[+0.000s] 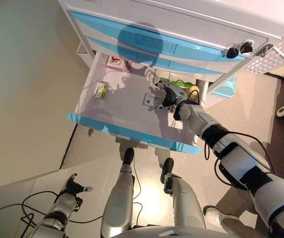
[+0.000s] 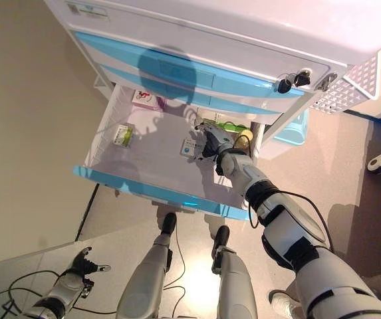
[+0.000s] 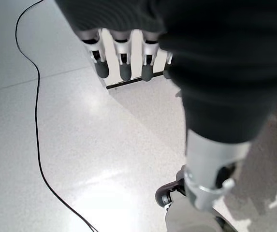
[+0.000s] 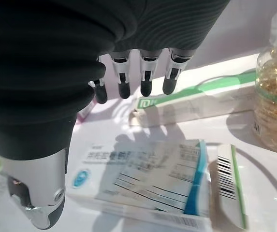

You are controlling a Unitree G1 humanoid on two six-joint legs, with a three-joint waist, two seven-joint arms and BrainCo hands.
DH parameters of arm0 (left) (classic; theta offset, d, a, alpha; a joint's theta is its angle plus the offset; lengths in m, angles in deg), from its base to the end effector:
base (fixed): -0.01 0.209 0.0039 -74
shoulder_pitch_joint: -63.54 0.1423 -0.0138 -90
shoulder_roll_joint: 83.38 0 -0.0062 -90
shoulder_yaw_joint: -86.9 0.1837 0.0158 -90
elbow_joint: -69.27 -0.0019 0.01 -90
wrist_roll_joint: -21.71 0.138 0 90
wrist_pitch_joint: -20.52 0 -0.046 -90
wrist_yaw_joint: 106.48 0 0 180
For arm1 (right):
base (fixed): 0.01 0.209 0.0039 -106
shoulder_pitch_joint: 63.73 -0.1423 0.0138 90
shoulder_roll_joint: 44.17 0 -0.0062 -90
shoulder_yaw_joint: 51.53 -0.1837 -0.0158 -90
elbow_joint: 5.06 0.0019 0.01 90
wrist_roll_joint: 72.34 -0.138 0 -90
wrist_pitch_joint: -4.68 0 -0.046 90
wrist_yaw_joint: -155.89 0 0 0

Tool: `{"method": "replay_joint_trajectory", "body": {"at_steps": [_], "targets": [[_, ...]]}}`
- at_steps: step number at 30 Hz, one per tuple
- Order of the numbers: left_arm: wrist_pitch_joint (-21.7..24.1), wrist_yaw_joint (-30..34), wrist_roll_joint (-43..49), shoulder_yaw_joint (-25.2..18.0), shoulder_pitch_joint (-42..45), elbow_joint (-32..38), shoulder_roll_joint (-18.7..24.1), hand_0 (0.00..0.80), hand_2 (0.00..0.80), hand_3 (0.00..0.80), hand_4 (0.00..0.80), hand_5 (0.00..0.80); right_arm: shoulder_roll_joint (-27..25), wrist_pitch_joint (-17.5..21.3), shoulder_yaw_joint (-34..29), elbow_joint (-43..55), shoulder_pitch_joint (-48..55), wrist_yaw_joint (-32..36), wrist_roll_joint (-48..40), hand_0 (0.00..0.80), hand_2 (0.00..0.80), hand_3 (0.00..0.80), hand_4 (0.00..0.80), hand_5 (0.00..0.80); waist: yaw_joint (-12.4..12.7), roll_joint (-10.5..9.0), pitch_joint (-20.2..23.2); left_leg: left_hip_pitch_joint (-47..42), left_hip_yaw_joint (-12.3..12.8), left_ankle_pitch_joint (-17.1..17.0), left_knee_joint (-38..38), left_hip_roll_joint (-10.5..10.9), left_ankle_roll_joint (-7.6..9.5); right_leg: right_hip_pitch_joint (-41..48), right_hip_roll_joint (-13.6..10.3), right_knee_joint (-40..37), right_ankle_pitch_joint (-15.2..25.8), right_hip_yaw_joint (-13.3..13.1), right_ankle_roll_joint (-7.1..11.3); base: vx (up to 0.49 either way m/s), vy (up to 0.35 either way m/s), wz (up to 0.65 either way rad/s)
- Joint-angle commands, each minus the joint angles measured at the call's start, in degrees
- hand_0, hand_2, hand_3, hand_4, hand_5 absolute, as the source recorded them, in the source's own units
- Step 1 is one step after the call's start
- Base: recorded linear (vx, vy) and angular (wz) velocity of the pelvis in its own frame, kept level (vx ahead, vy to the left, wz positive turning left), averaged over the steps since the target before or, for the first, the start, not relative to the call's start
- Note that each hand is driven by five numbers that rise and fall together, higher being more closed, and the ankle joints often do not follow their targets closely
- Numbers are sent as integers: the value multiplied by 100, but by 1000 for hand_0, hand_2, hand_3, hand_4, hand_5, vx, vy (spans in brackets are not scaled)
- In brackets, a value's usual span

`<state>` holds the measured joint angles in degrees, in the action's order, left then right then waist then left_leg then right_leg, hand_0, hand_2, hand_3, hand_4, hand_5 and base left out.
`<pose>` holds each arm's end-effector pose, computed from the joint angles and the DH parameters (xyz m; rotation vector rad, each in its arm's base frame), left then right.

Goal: Open the drawer and pick up the medicine

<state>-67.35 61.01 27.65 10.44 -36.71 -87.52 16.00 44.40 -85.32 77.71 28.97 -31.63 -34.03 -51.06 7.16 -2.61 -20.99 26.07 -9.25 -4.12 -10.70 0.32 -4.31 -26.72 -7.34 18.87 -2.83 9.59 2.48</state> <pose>0.1468 0.2777 -0.0723 0.7383 0.9087 0.1823 0.3525 -0.1172 0.1217 -1.2168 -0.1478 0.2196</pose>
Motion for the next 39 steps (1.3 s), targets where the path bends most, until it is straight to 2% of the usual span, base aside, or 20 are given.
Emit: {"method": "replay_joint_trajectory", "body": {"at_steps": [1, 22, 27, 39], "targets": [[-12, -135, -20, 143, -119, -308, 161, 0, 0, 0, 0, 0, 6, 52, 188, -174, -505, -221, 178, 0, 0, 0, 0, 0, -6, -62, -28, 69, 47, 347, -258, 413, 400, 138, -102, -452, 386, -127, 350, 13, -5, 4], [-43, -152, -24, 246, -168, -378, -17, 0, 0, 0, 0, 0, 511, -7, 214, -779, -195, -177, 404, 0, 0, 0, 0, 0, 2, 19, -57, 90, 81, 344, -229, 432, 408, 134, -113, -500, 421, -134, 355, 0, 0, 0], [-46, -147, -22, 316, -203, -359, -23, 0, 0, 0, 0, 0, 622, -72, 169, -1159, -160, -189, 455, 0, 0, 0, 0, 0, 43, 100, -99, 125, 72, 362, -270, 470, 420, 121, -121, -469, 409, -137, 351, 0, 0, 0], [-44, -133, -7, 340, -187, -321, -45, 0, 0, 0, 0, 0, 652, -100, 67, -1382, -11, -191, 495, 0, 0, 0, 0, 0, 77, 214, -139, 180, 50, 339, -273, 490, 422, 63, -135, -470, 429, -143, 349, 0, 0, 0]]}}
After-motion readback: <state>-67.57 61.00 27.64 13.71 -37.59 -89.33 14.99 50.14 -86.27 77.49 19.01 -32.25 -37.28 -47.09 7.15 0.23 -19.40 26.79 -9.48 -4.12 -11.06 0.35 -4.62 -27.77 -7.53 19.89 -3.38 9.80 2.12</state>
